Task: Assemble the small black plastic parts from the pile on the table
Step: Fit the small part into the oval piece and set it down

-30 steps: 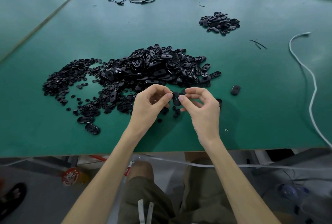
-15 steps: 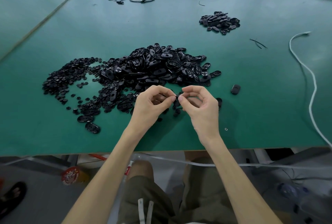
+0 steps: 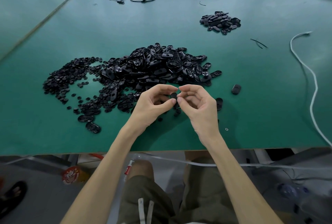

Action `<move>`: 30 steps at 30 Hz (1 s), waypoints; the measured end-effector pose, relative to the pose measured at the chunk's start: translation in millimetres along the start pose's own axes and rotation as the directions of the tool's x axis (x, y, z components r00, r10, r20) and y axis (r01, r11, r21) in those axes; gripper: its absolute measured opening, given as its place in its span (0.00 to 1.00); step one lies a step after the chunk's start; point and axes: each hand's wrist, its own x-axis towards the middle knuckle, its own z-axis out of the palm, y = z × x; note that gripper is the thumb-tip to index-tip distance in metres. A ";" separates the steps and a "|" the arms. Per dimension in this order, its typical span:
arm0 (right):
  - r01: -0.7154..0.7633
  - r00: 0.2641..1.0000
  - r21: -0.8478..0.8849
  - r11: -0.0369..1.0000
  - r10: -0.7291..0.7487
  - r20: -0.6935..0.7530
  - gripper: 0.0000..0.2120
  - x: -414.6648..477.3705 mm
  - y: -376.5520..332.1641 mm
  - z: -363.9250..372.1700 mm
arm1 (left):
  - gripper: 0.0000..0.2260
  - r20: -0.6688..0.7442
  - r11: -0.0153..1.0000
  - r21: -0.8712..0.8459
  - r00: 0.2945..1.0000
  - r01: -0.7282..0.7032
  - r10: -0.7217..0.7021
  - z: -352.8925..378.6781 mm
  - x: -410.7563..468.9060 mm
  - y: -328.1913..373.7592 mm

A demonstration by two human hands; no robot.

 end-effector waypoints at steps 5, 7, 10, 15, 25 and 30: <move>0.003 0.999 -0.032 0.999 -0.001 0.039 0.15 -0.4 -0.3 0.3 | 0.11 0.006 1.000 0.001 1.000 0.003 -0.003 1.0 0.3 -0.8; -0.009 0.999 -0.036 0.999 0.011 0.048 0.15 -1.0 -0.3 0.8 | 0.11 0.008 1.000 -0.005 1.000 0.004 -0.004 0.8 0.1 -0.9; -0.025 0.999 -0.045 0.999 0.027 0.047 0.16 -0.9 0.6 0.6 | 0.10 0.010 0.999 -0.041 1.000 0.011 -0.011 -0.2 -0.2 -0.9; -0.045 0.998 -0.058 0.997 0.047 0.043 0.16 0.0 1.2 0.3 | 0.11 -0.008 0.996 -0.086 1.000 0.028 -0.028 -0.8 0.5 -1.8; -0.031 1.000 -0.034 0.999 0.031 -0.004 0.15 -0.2 0.0 -0.7 | 0.10 -0.071 0.996 -0.090 0.997 0.030 -0.036 -1.3 0.7 -1.4; -0.064 0.998 -0.032 0.997 0.064 -0.010 0.13 -0.1 -0.6 -1.0 | 0.08 -0.086 0.998 -0.060 0.996 0.025 -0.030 -2.1 0.0 -1.9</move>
